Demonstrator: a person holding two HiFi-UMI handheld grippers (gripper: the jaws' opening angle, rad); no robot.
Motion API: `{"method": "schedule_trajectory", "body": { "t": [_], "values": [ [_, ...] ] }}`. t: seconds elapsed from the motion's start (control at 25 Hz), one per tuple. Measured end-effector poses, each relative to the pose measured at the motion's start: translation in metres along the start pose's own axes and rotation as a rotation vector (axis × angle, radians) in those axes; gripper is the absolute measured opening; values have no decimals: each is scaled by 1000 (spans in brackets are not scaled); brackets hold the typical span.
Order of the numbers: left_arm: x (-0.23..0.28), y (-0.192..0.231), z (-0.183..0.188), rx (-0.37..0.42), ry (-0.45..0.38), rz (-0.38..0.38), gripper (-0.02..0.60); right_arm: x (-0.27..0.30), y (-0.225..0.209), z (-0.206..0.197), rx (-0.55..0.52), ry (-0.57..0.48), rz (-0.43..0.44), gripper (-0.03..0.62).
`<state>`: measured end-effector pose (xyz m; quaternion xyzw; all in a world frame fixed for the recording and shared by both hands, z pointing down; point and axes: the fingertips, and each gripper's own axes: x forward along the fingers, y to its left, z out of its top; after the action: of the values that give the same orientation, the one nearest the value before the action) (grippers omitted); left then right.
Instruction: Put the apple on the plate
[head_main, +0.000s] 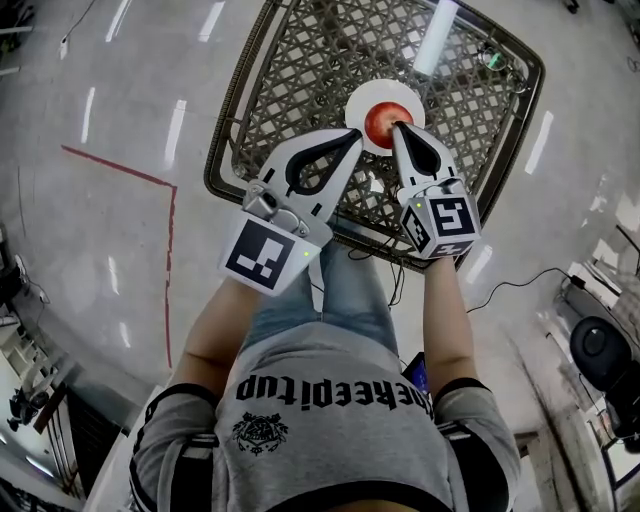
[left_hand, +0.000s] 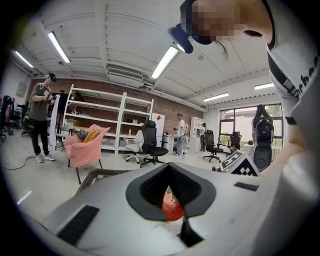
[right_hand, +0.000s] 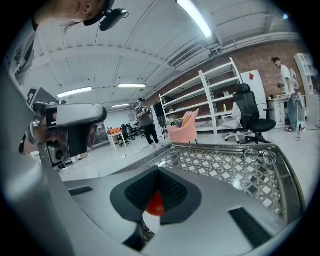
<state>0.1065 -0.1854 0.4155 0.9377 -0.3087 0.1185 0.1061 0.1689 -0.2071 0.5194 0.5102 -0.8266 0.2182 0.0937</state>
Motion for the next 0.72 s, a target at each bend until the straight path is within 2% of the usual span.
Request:
{"method": "schedule_trajectory", "body": {
  "t": [0.72],
  "values": [
    [7,7,-14,-10,20,25,18,20,-14,-27,12,51,-5,12]
  ]
}}
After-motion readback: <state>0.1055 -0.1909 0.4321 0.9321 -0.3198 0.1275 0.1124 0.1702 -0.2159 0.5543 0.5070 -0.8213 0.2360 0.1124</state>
